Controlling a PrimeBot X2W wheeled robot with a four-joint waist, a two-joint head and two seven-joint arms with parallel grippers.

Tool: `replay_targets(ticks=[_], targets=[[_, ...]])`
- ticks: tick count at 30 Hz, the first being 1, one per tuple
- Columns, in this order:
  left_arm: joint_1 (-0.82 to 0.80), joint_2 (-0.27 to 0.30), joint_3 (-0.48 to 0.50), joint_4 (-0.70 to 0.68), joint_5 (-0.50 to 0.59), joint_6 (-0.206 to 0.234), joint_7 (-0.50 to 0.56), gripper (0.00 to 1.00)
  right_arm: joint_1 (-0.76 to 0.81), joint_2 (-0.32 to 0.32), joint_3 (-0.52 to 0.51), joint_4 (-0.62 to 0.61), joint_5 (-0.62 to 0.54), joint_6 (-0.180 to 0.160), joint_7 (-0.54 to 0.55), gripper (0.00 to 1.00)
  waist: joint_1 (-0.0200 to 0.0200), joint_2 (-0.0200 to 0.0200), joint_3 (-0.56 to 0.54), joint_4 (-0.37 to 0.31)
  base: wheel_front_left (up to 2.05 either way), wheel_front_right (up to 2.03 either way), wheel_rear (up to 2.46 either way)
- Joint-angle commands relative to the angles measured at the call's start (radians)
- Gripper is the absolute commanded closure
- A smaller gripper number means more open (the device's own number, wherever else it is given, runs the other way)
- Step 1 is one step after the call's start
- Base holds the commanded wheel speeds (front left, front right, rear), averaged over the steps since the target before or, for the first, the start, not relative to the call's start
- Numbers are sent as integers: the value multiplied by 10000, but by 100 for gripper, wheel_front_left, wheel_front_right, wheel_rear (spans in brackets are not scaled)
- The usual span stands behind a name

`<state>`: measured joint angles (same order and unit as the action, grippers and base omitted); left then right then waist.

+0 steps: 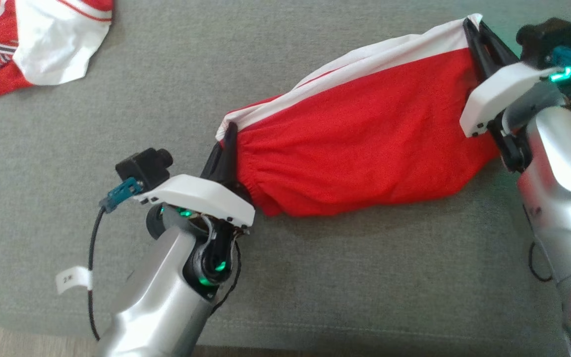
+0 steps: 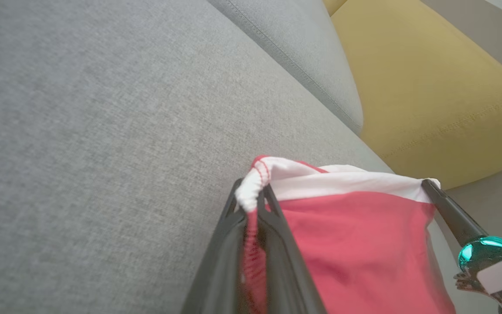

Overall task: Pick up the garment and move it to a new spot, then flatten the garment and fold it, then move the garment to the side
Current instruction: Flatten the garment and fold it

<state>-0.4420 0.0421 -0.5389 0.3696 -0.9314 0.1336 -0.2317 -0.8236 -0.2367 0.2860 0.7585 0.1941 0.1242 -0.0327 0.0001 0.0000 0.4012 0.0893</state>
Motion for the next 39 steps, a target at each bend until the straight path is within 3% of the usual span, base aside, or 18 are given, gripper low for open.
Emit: replay_targets(ticks=[1, 3, 4, 5, 6, 7, 8, 17, 25, 31, 39], targets=[[-338, 83, 99, -151, -162, 101, -156, 100, -420, -64, 253, 169, 53, 65, -208, 100, -1, 0, 129, 171, 0, 0, 0], [-436, 83, -95, -77, -264, 144, -214, 100, -696, -47, 508, 648, 95, 65, -378, 100, -1, 0, 155, 234, 0, 0, 0], [-473, 83, -176, -52, -304, 165, -235, 100, -829, -49, 586, 874, 129, 65, -480, 80, -1, 0, 164, 261, 0, 0, 0], [-508, 83, -252, -32, -319, 188, -252, 91, -945, -51, 688, 1091, 144, 65, -572, 64, -1, 0, 166, 287, 0, 0, 0], [-543, 83, -322, -18, -305, 212, -266, 56, -1049, -47, 781, 1298, 176, 65, -659, 46, -1, 0, 166, 309, 0, 0, 0], [-575, 83, -387, -12, -274, 230, -276, 13, -1153, -39, 849, 1490, 224, 65, -758, 14, -1, 0, 166, 326, 0, 0, 0], [-609, 82, -451, -17, -205, 238, -283, 0, -1256, -36, 920, 1661, 264, 65, -878, 0, -1, 0, 168, 339, 0, 0, 0], [-52, 134, 30, -1100, 1567, -5, -298, 0, -1847, -131, 1377, 2854, 682, 65, -1753, 0, -1, 0, -93, 261, 0, 0, 0], [1291, 588, 790, -2352, 3203, 44, -299, 0, -1550, -507, 2146, 3072, 1317, 65, -1825, 0, -1, 0, -750, 38, 0, 0, 0], [2444, 736, 1523, -3160, 3780, 168, -299, 0, -790, -743, 3136, 2713, 2554, 65, -718, 0, -1, 0, -1271, -306, 0, 0, 0], [3223, 710, 1716, -3679, 3988, 217, -300, 0, -376, -1404, 4323, 1700, 4187, 65, 1181, 0, -1, 0, -1220, -324, 0, 0, 0]])
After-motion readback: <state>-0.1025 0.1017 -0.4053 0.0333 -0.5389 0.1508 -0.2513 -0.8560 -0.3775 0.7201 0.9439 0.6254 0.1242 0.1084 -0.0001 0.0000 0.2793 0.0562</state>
